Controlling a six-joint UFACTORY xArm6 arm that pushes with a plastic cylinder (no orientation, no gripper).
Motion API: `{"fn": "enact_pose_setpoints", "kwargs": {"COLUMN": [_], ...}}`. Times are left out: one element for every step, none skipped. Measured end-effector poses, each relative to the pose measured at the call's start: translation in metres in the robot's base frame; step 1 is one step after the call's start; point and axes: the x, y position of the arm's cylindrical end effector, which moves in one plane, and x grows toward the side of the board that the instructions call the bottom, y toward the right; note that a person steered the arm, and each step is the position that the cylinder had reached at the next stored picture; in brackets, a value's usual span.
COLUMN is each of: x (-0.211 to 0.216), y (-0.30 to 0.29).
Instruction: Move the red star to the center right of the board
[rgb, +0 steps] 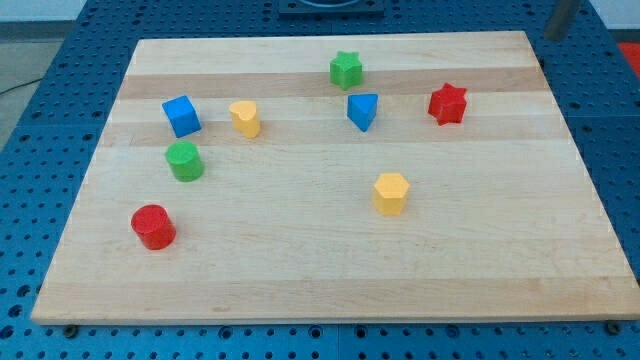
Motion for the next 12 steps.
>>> {"fn": "enact_pose_setpoints", "kwargs": {"x": [0.003, 0.004, 0.024, 0.033, 0.043, 0.078, 0.101, 0.105, 0.132, 0.149, 0.15, 0.153], "y": [-0.008, -0.009, -0.041, -0.102, -0.156, -0.176, -0.216, -0.227, -0.217, -0.219, -0.211, -0.2]}}
